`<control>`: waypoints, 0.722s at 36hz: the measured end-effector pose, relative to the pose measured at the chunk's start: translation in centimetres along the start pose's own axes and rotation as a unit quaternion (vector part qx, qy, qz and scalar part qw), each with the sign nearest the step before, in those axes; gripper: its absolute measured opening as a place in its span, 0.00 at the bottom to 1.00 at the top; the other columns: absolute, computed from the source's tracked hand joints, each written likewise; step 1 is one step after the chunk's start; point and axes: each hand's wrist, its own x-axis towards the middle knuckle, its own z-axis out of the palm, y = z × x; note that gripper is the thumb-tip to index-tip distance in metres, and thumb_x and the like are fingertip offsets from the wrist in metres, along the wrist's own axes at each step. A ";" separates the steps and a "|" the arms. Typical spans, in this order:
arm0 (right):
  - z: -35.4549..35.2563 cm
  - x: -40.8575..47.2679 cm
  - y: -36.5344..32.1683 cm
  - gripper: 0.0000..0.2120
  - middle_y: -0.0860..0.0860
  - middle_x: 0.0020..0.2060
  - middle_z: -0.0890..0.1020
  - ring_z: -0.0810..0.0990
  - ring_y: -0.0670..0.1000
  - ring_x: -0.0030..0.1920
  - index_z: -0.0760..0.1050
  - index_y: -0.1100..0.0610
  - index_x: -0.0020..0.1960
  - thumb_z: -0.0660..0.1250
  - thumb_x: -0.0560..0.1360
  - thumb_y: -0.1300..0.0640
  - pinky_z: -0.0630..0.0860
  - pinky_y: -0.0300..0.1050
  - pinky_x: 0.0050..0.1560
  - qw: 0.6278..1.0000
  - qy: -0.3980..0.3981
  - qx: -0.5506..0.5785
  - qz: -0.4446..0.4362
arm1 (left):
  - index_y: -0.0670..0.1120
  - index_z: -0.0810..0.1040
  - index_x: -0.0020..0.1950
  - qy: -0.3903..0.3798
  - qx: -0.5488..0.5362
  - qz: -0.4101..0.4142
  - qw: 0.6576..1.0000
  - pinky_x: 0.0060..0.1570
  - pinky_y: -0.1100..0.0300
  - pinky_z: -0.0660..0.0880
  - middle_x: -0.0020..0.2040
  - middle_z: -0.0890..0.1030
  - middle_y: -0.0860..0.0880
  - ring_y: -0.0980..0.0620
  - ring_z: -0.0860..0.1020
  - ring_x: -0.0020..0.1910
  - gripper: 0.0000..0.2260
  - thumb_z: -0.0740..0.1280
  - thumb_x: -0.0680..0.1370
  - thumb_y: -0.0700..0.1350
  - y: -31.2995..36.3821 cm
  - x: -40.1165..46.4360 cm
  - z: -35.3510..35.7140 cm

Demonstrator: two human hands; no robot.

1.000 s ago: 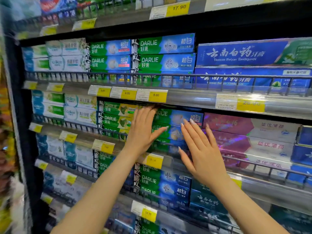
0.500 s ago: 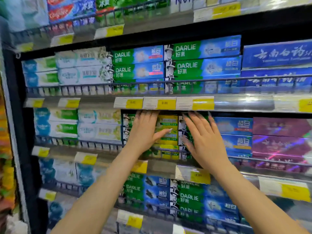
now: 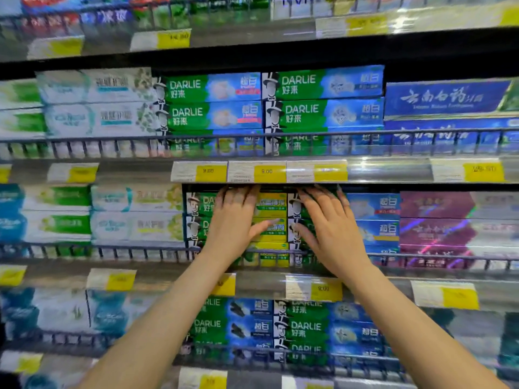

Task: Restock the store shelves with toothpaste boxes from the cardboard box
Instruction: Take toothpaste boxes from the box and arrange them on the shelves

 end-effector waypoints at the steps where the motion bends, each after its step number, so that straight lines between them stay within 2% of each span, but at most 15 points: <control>1: 0.0 0.0 0.0 0.23 0.54 0.61 0.75 0.69 0.55 0.65 0.70 0.58 0.65 0.57 0.77 0.44 0.58 0.56 0.71 1.000 0.001 0.000 0.000 | 0.41 0.73 0.65 -0.001 -0.001 0.002 1.000 0.60 0.43 0.70 0.54 0.79 0.41 0.40 0.77 0.53 0.36 0.52 0.72 0.69 0.0 0.0 0.0; 6: 0.0 0.1 0.0 0.23 0.54 0.62 0.74 0.69 0.54 0.65 0.70 0.58 0.65 0.58 0.77 0.45 0.55 0.54 0.72 1.000 -0.001 0.007 -0.008 | 0.41 0.72 0.65 0.009 -0.016 0.020 1.000 0.63 0.44 0.68 0.54 0.79 0.42 0.42 0.77 0.55 0.36 0.53 0.72 0.67 -0.2 -0.1 0.0; 9: -0.5 -0.1 0.0 0.23 0.54 0.65 0.73 0.67 0.53 0.68 0.68 0.58 0.67 0.59 0.77 0.46 0.55 0.54 0.73 0.999 0.000 0.025 -0.020 | 0.41 0.69 0.68 0.015 -0.034 0.034 0.999 0.69 0.47 0.59 0.58 0.77 0.45 0.46 0.72 0.61 0.35 0.53 0.74 0.68 -0.3 -0.5 0.0; 13: -1.6 -1.3 0.3 0.21 0.54 0.66 0.73 0.67 0.54 0.69 0.69 0.59 0.67 0.60 0.78 0.49 0.60 0.56 0.71 0.995 0.021 0.054 -0.079 | 0.42 0.68 0.69 0.053 -0.111 0.057 0.991 0.73 0.53 0.50 0.63 0.73 0.45 0.49 0.65 0.65 0.30 0.54 0.78 0.63 -0.4 -2.0 -0.3; 16: -2.6 -3.3 1.1 0.19 0.56 0.64 0.75 0.70 0.55 0.67 0.71 0.60 0.65 0.59 0.78 0.51 0.62 0.56 0.70 0.993 0.018 0.057 -0.106 | 0.42 0.71 0.67 0.075 -0.147 0.091 0.982 0.74 0.52 0.50 0.64 0.74 0.44 0.49 0.66 0.66 0.25 0.55 0.79 0.58 0.5 -3.6 -0.7; 20: -4.7 -6.2 2.6 0.17 0.56 0.61 0.76 0.71 0.55 0.63 0.72 0.59 0.63 0.58 0.78 0.53 0.67 0.55 0.66 0.994 -0.012 0.059 -0.097 | 0.42 0.74 0.64 0.077 -0.180 0.130 0.972 0.74 0.52 0.51 0.63 0.75 0.46 0.50 0.68 0.65 0.21 0.59 0.78 0.55 3.3 -4.7 -1.9; 23: -7.3 -8.3 4.3 0.17 0.56 0.62 0.75 0.73 0.57 0.60 0.72 0.60 0.63 0.58 0.78 0.54 0.71 0.52 0.60 0.994 -0.065 0.053 -0.076 | 0.42 0.74 0.63 0.070 -0.216 0.138 0.964 0.71 0.52 0.54 0.62 0.75 0.46 0.50 0.69 0.63 0.20 0.59 0.77 0.53 6.9 -4.8 -3.0; 26: -10.7 -10.6 6.2 0.19 0.56 0.59 0.77 0.76 0.57 0.57 0.72 0.60 0.63 0.59 0.75 0.54 0.74 0.50 0.54 0.988 -0.143 0.035 -0.045 | 0.43 0.74 0.63 0.055 -0.257 0.143 0.954 0.68 0.55 0.57 0.63 0.75 0.46 0.49 0.69 0.63 0.19 0.60 0.77 0.52 10.7 -5.0 -3.8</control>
